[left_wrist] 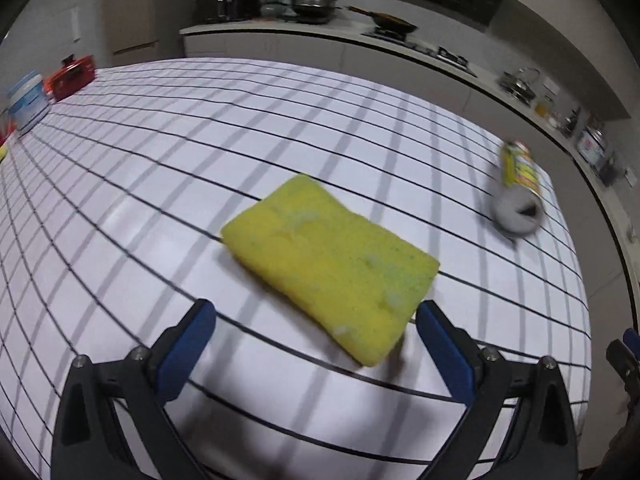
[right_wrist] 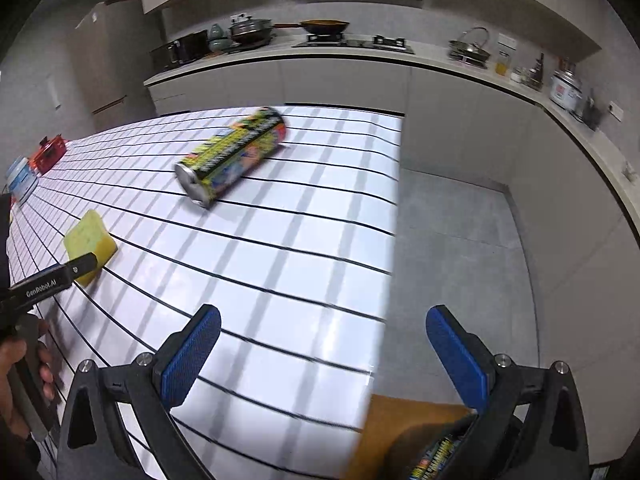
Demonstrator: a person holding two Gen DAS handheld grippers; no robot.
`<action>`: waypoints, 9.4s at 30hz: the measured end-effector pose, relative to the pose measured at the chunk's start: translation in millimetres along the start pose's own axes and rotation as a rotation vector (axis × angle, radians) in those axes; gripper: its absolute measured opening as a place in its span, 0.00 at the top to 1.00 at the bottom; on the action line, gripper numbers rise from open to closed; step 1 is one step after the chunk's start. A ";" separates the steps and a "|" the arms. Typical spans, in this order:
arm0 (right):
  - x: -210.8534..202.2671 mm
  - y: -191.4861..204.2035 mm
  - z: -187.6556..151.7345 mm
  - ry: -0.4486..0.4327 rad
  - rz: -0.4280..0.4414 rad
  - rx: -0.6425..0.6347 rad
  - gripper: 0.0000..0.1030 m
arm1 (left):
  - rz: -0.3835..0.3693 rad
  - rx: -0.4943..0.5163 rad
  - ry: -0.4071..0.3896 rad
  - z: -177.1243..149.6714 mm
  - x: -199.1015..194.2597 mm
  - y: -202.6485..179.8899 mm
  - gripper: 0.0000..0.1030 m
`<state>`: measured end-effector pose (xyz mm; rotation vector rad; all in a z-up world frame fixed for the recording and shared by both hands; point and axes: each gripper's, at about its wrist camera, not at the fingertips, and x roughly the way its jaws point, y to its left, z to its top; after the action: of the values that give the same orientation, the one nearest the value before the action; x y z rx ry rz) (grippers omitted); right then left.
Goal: Collect trash
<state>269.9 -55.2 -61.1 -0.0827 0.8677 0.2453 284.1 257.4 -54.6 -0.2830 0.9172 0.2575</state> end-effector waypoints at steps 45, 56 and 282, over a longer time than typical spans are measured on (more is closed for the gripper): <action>126.7 96.3 118.6 0.150 0.133 0.060 0.29 | -0.084 0.147 0.014 57.6 32.9 37.0 0.17; 134.1 99.1 131.1 0.151 0.054 0.025 0.41 | -0.007 0.097 -0.019 48.1 30.6 41.9 0.16; -301.5 -121.4 -313.6 -0.101 -0.042 0.093 0.00 | -0.304 0.403 -0.193 -304.2 -299.5 -190.6 0.08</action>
<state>-120.7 -280.6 -36.7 -0.0020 0.7750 0.1678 -51.3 -55.3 36.6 -0.0210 0.7037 -0.1791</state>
